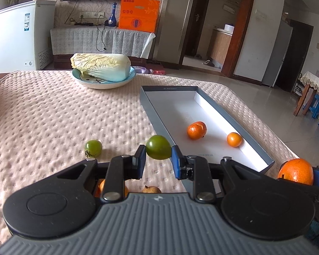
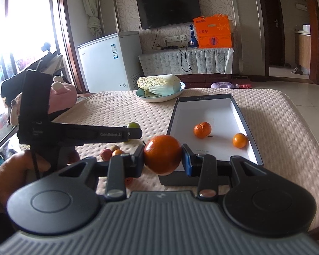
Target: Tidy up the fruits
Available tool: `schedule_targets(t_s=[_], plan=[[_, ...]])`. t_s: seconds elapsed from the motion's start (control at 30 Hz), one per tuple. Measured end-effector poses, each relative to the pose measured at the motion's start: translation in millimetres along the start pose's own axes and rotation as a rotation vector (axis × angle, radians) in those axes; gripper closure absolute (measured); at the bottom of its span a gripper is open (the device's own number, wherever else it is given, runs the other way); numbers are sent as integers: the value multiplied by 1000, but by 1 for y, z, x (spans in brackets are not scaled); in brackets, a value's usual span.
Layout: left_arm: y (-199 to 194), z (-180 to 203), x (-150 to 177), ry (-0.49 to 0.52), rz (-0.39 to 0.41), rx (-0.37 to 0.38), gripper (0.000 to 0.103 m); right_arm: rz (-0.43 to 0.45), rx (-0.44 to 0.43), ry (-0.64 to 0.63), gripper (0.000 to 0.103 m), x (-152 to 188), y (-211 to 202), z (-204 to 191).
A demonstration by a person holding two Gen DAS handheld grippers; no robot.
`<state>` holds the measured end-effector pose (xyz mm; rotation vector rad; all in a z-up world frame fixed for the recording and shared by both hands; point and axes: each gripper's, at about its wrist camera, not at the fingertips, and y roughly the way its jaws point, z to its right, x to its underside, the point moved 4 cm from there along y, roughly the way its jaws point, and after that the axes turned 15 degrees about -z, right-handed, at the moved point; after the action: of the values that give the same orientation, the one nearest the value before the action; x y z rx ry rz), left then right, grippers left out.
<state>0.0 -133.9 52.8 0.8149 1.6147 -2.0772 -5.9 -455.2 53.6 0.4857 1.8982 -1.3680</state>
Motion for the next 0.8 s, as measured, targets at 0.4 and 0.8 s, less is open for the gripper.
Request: schedule_targets(t_s=[0.4,0.8], plan=[[10,15,-8,45,6,30,73,4,60,-32,64,-18,5,23],[29,31,-21,84,13,46,73,-33,47,23,64,-23,27,45]])
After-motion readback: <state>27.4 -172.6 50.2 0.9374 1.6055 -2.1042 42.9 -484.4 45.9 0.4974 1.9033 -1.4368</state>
